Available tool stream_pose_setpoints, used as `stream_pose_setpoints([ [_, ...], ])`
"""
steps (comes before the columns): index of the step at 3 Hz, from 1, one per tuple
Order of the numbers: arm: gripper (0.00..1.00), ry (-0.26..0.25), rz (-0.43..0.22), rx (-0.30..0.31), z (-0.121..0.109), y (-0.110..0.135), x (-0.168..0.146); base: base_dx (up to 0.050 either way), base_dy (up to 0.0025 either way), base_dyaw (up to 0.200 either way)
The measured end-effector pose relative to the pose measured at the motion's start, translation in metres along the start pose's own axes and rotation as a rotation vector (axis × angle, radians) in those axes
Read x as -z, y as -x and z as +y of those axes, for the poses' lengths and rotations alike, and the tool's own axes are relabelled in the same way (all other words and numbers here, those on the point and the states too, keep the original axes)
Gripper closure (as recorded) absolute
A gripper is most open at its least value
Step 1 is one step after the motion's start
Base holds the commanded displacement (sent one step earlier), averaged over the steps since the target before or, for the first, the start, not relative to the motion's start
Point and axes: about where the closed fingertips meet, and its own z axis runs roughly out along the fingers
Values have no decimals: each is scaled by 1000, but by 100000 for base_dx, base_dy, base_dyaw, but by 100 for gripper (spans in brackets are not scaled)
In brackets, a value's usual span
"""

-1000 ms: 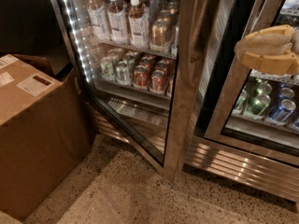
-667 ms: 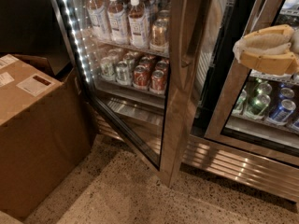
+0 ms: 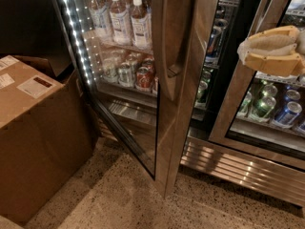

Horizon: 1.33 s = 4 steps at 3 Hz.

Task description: Open left fridge door

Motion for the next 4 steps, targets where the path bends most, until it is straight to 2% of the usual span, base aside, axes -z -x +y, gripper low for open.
stream_pose_setpoints([
  [1, 35, 12, 18, -17, 1, -9, -7, 0, 0, 0],
  [2, 11, 28, 44, -53, 3, -27, -15, 0, 0, 0],
  [3, 0, 40, 62, -79, 5, -40, -21, 0, 0, 0],
  [4, 0, 40, 62, -79, 5, -40, -21, 0, 0, 0],
])
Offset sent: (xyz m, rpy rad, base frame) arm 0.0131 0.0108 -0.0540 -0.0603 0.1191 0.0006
